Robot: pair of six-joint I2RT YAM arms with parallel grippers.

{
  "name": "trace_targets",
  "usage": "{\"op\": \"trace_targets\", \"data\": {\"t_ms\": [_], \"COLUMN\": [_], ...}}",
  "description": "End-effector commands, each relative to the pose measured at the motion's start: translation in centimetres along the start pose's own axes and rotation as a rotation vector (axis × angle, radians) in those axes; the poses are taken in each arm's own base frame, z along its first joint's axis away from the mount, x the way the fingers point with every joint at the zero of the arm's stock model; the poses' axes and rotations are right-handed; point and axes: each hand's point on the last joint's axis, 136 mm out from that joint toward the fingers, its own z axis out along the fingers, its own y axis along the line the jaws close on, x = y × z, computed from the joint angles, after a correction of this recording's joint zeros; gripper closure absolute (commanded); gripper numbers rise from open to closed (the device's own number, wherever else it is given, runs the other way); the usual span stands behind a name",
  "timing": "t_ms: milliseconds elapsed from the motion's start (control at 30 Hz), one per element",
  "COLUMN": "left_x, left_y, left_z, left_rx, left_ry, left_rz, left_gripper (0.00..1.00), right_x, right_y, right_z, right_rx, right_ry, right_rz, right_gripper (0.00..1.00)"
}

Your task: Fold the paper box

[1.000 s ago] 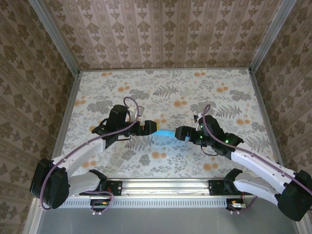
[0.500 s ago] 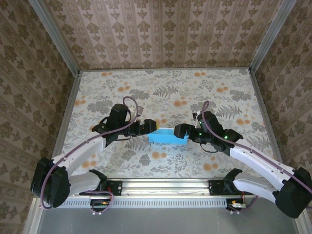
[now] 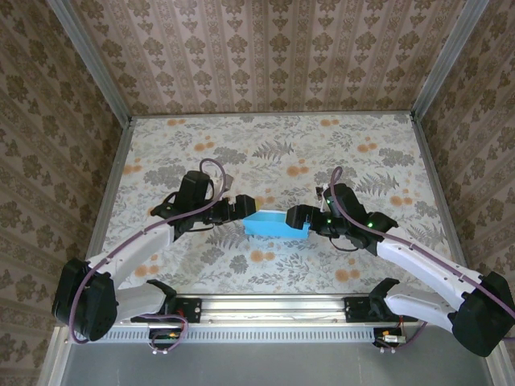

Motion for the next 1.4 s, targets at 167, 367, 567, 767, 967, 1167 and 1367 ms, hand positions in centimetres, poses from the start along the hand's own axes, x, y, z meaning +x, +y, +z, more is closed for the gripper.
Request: {"op": "trace_targets", "data": {"t_ms": [167, 367, 567, 767, 967, 1167, 1367], "left_x": [-0.2, -0.2, 0.7, 0.7, 0.0, -0.3, -0.8], "left_y": [-0.3, -0.8, -1.2, -0.3, -0.1, 0.2, 0.4], "left_z": [-1.0, -2.4, -4.4, -4.9, -4.6, -3.7, -3.5], "left_rx": [-0.009, -0.027, -0.09, -0.179, -0.208, -0.208, -0.22], "left_ry": [-0.011, -0.008, 0.058, 0.14, 0.205, 0.253, 0.246], "left_rz": [0.012, 0.099, 0.315, 0.411, 0.462, 0.467, 0.47], "left_gripper": [0.0, 0.0, 0.04, 0.3, 0.46, 0.53, 0.53], "right_x": [-0.4, -0.3, -0.2, -1.1, -1.7, -1.9, -2.0], "right_y": [-0.3, -0.7, -0.7, -1.8, -2.3, -2.3, -2.2], "right_z": [-1.0, -2.3, -5.0, -5.7, -5.6, -4.8, -4.3], "right_rx": [0.006, 0.035, 0.095, 0.23, 0.3, 0.308, 0.299], "right_ry": [-0.017, -0.017, 0.012, 0.059, 0.098, 0.12, 0.125], "right_rz": [-0.02, -0.096, -0.278, -0.375, -0.431, -0.451, -0.453], "right_gripper": [0.0, 0.0, 0.01, 0.29, 0.46, 0.57, 0.62]}}
